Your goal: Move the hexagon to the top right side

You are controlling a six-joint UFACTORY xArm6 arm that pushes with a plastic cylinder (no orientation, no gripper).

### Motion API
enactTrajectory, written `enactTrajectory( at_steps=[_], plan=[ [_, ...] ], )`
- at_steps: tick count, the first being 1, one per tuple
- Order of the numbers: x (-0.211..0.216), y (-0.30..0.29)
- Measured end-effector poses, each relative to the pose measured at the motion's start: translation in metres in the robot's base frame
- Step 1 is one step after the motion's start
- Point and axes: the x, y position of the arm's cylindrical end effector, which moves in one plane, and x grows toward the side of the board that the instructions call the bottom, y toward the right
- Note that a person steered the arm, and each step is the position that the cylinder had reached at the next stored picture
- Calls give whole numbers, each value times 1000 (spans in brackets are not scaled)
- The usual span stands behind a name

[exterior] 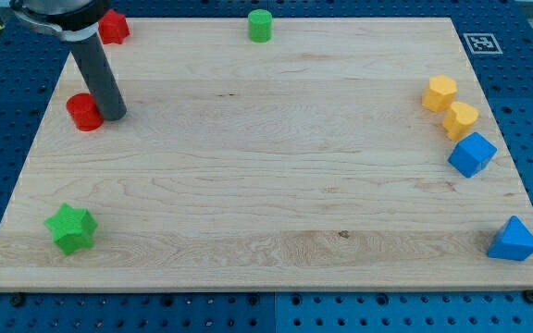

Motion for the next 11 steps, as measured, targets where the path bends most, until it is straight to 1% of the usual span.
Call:
enactTrajectory(
  at_steps=[2,3,4,5,6,8,10,11],
  plan=[
    [-4,112],
    [-10,154],
    [-10,166],
    [-10,166],
    [-10,184],
    [-12,284],
    [-16,368],
    [-16,375]
  ],
)
